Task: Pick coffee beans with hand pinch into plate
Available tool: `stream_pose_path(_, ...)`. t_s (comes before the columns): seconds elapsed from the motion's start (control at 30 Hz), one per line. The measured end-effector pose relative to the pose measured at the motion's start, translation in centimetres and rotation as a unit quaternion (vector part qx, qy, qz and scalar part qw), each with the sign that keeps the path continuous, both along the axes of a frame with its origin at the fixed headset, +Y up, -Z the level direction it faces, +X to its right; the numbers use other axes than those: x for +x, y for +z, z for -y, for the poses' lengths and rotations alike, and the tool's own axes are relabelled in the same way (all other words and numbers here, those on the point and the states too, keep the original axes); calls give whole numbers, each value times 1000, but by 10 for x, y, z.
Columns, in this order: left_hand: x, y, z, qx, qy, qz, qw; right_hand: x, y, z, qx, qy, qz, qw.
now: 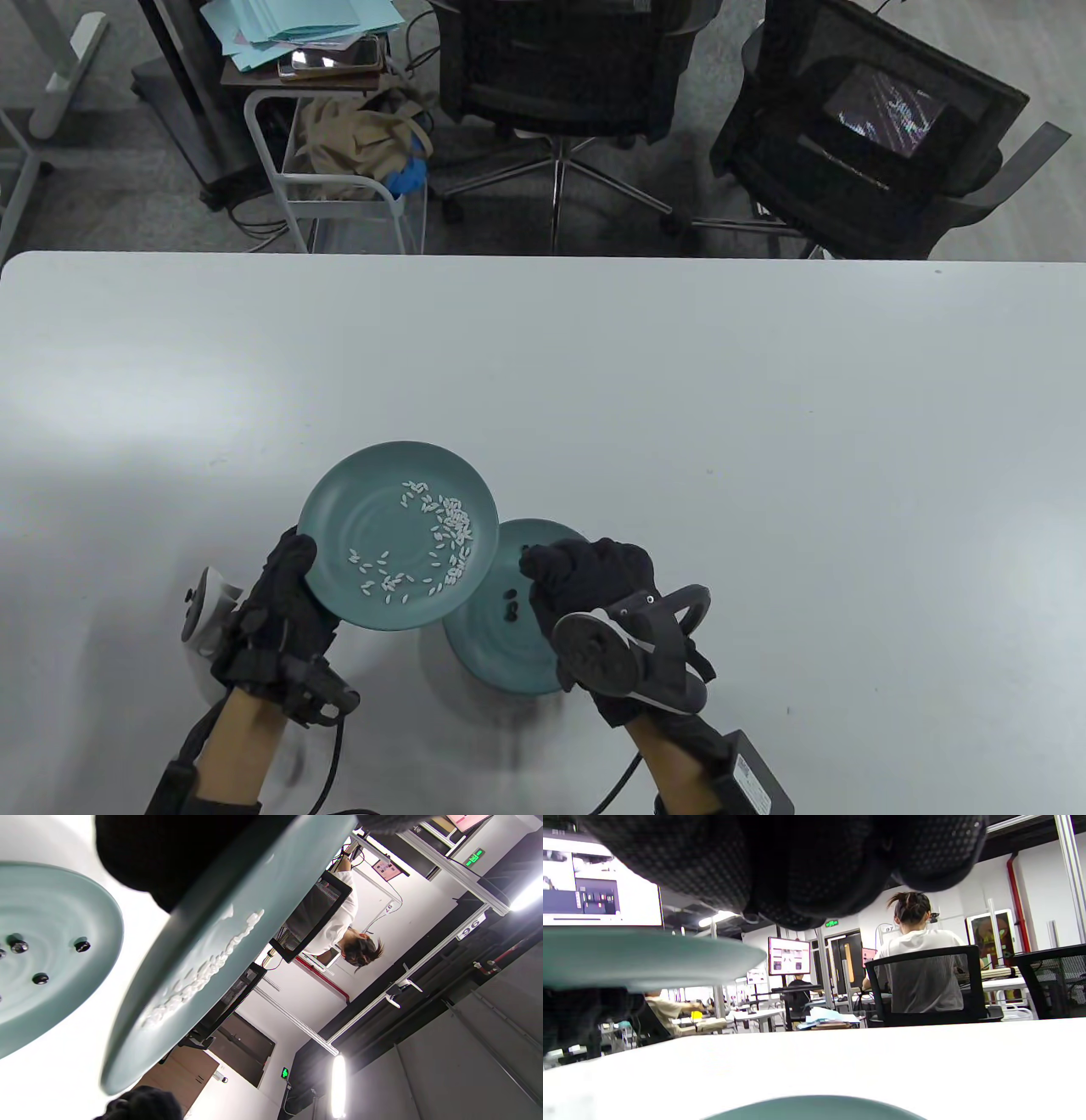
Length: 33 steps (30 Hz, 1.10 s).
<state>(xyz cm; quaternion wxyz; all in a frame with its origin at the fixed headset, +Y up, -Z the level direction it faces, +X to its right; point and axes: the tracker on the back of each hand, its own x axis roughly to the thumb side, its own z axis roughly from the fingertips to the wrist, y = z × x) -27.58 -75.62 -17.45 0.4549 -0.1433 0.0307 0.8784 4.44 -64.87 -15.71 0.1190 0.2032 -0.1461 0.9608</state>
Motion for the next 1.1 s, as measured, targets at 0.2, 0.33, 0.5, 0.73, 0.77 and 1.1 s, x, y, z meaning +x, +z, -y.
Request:
stream_pose_path(0.2, -5, 1, -3, 4, 10, -11, 1000, -3, -2, 14, -23, 20, 3, 1000)
stream_pose_path(0.33, -6, 1, -3, 4, 11, -14, 1000, -5, -4, 22, -33, 44, 4, 998)
stream_pose_path(0.5, -5, 1, -2, 6, 10, -11, 1000, -8, -5, 31, -57, 58, -6, 997)
stream_pose_path(0.73, -5, 1, -1, 4, 10, -9, 1000, -13, -4, 39, -67, 87, -16, 994)
stream_pose_path(0.77, -5, 1, -1, 4, 10, -9, 1000, -14, -4, 40, -67, 91, -17, 993)
stream_pose_path(1.1, -5, 1, 0, 0, 6, -8, 1000, -20, -5, 51, -75, 134, -32, 988)
